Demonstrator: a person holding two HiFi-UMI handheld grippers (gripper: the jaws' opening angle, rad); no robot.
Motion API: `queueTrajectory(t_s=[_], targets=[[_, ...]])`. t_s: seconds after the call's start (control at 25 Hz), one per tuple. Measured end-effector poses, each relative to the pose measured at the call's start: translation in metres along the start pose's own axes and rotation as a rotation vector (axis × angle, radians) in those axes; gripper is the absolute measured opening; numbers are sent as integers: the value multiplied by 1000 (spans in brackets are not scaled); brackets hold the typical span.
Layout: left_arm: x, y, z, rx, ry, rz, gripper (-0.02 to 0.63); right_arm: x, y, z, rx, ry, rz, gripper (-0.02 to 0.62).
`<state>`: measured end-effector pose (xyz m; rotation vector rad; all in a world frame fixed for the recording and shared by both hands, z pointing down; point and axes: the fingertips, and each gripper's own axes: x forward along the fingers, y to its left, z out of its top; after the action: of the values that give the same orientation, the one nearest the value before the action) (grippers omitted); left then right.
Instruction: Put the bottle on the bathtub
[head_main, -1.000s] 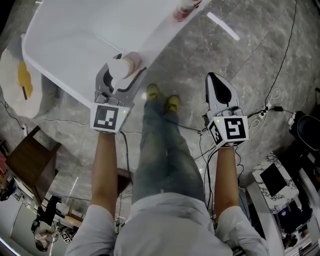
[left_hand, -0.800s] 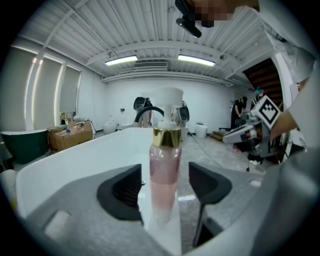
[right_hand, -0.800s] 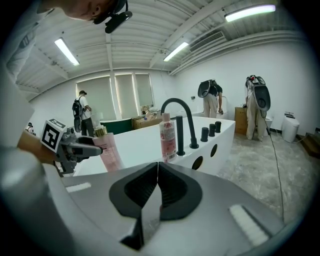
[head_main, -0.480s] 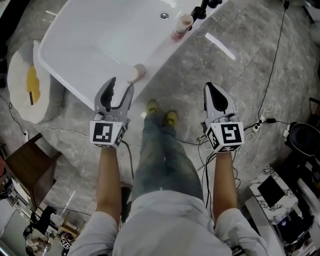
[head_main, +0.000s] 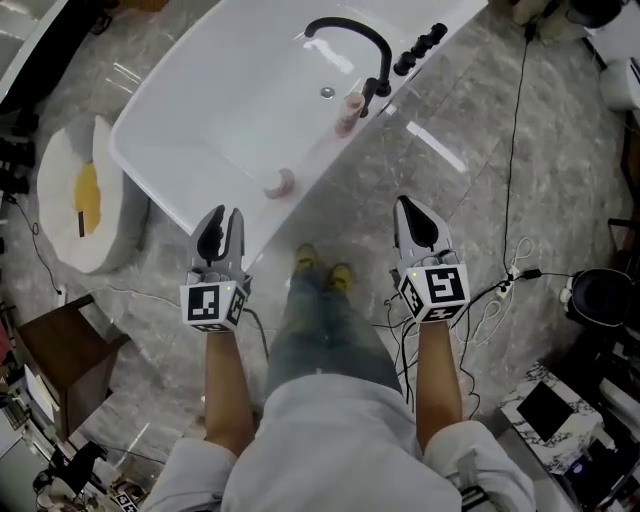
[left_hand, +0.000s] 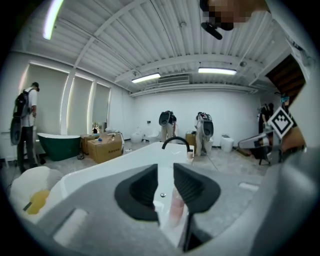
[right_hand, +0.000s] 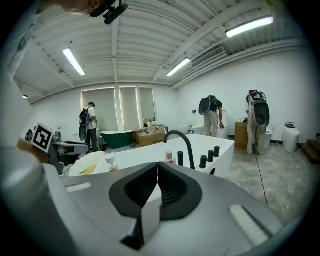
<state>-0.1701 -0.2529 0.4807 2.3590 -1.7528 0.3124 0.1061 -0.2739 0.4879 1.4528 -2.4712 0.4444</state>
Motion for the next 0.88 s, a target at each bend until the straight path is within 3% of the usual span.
queueTrajectory(t_s=[0.32, 0.6, 0.88], targets=[[-30, -11, 64, -8, -66, 55, 11, -46, 0, 53, -16, -55, -21, 5], [-56, -17, 107, -52, -118, 66, -2, -81, 0, 92, -45, -94, -38, 5], [-78, -23, 132, -17, -128, 86, -2, -103, 4, 120, -77, -136, -31, 5]])
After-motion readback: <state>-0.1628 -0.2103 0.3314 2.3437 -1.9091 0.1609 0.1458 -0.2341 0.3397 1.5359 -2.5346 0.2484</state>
